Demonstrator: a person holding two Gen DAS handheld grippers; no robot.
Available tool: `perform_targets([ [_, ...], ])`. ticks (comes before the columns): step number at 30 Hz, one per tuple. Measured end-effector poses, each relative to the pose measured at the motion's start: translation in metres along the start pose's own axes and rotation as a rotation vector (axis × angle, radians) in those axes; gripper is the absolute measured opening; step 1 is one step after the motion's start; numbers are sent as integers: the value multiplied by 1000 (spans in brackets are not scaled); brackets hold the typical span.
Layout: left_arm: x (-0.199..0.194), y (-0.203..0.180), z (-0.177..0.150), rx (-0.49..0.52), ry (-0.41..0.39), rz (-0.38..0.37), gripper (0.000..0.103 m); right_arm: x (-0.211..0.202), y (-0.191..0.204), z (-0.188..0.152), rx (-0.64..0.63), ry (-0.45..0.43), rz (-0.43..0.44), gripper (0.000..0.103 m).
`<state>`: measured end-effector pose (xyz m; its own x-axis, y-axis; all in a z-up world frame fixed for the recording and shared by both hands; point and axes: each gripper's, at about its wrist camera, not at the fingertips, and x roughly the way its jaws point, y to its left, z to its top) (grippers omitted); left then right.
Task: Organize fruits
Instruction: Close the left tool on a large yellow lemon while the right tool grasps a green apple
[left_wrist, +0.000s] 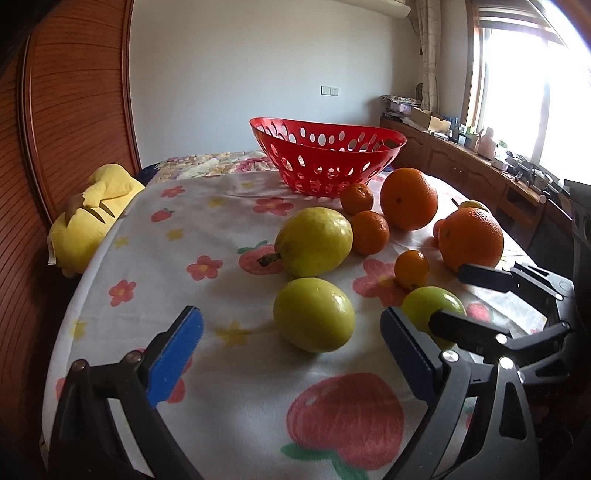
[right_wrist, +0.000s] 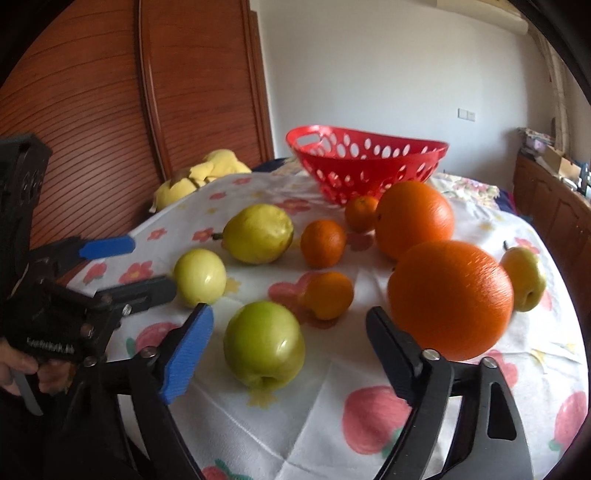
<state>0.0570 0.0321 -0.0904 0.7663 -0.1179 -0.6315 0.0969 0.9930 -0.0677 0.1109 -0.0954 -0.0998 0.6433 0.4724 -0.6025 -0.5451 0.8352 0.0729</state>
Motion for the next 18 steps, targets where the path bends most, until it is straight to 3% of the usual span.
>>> perform_targets([
  [3,7,0,2,2,11,1,97,2,1,-1,1,11,26,71],
  [8,13,2,5,-14,9,-15,96,6,3,-5,5,48,52,70],
  [14,25,1,8,-9,49,-34,80,13,5,-12,-9,69,49,59],
  [18,28,-5,8,4,63,-54,79,12,7,-14,-13,72,51,58],
])
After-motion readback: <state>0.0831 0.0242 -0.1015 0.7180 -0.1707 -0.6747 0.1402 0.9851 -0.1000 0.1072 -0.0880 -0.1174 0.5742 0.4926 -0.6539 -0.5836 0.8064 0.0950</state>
